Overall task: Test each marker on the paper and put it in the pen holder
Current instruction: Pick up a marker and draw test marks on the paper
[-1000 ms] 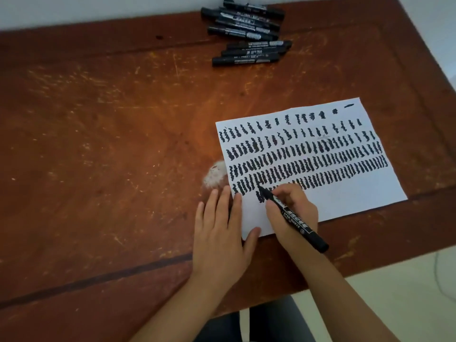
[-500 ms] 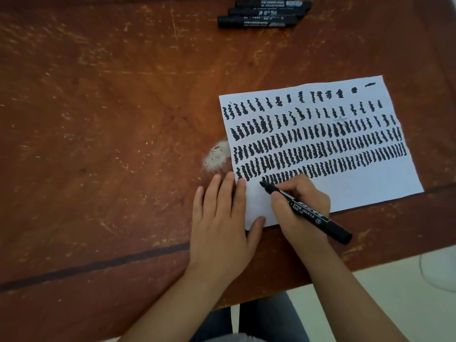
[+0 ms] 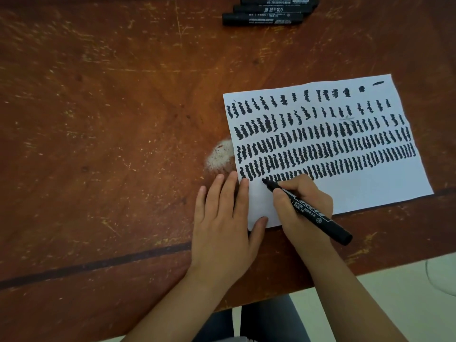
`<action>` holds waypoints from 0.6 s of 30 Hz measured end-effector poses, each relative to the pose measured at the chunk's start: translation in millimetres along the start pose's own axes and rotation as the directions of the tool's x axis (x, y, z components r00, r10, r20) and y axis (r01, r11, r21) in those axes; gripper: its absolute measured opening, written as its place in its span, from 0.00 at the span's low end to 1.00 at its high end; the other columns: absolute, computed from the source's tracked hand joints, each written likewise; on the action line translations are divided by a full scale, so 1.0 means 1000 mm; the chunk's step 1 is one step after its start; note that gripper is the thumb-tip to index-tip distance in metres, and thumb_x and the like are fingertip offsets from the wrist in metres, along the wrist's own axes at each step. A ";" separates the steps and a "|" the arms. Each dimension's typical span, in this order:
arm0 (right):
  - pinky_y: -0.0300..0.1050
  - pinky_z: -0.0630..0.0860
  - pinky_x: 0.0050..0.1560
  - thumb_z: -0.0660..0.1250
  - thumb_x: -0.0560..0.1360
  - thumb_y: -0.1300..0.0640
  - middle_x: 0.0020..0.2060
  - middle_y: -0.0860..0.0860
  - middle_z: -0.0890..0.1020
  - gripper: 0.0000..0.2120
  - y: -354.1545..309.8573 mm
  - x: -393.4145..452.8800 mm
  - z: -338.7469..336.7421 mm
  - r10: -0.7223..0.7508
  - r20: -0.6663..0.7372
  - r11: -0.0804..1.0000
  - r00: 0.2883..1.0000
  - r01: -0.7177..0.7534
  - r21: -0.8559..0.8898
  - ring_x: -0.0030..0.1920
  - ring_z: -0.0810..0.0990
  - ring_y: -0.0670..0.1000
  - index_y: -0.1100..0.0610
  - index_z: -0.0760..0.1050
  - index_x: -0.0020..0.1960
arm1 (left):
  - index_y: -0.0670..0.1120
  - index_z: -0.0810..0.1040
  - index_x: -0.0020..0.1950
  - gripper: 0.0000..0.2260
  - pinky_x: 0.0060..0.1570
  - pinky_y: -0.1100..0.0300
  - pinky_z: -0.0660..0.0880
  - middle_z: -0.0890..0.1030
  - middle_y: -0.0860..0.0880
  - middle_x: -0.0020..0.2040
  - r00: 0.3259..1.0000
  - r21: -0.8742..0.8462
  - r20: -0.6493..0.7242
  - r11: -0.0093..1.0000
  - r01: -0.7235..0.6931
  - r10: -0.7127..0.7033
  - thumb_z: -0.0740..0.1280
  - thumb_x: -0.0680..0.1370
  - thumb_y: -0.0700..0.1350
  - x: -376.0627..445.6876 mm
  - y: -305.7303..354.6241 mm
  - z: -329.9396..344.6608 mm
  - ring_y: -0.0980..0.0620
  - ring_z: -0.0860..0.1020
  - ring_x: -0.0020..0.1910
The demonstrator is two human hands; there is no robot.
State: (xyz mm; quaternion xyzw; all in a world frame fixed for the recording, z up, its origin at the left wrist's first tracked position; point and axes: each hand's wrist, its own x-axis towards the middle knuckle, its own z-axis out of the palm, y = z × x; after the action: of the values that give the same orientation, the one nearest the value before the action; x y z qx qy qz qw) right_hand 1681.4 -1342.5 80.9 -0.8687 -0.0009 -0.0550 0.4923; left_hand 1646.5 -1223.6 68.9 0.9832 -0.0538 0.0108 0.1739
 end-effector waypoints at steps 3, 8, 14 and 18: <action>0.21 0.64 0.26 0.58 0.66 0.51 0.26 0.39 0.69 0.14 0.001 0.001 0.000 0.019 0.002 1.000 1.000 -0.019 0.010 0.26 0.72 0.33 0.64 0.72 0.34 | 0.40 0.67 0.66 0.26 0.66 0.50 0.53 0.73 0.39 0.64 1.000 0.003 -0.003 1.000 -0.004 0.004 0.54 0.75 0.56 -0.001 0.000 0.000 0.44 0.62 0.65; 0.34 0.66 0.26 0.59 0.65 0.49 0.23 0.45 0.70 0.14 0.010 0.001 0.003 0.067 0.005 0.998 0.998 -0.067 0.011 0.24 0.71 0.38 0.61 0.72 0.33 | 0.41 0.64 0.66 0.25 0.67 0.50 0.52 0.72 0.39 0.65 1.000 0.008 0.003 1.000 -0.003 0.003 0.48 0.78 0.57 0.000 0.000 0.001 0.44 0.62 0.66; 0.28 0.65 0.28 0.58 0.66 0.51 0.23 0.41 0.69 0.15 0.007 -0.001 0.001 0.045 -0.026 0.999 0.999 -0.045 0.027 0.24 0.71 0.37 0.63 0.71 0.33 | 0.41 0.64 0.66 0.26 0.67 0.50 0.52 0.72 0.39 0.65 1.000 0.004 -0.003 1.000 -0.001 0.001 0.47 0.78 0.58 -0.001 -0.001 0.002 0.44 0.61 0.66; 0.21 0.62 0.25 0.59 0.66 0.57 0.21 0.47 0.68 0.12 0.000 -0.001 -0.001 -0.027 -0.032 1.000 0.999 0.027 0.015 0.24 0.69 0.39 0.66 0.71 0.31 | 0.41 0.64 0.66 0.26 0.67 0.50 0.52 0.72 0.39 0.65 1.000 0.005 0.004 1.000 -0.001 0.001 0.44 0.78 0.58 -0.001 -0.001 0.001 0.44 0.61 0.66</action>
State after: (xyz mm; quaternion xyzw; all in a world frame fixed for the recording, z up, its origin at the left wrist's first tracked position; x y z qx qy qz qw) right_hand 1680.8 -1343.4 81.1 -0.8637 -0.0053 -0.0754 0.4982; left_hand 1645.7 -1223.3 67.6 0.9837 -0.0547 0.0090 0.1713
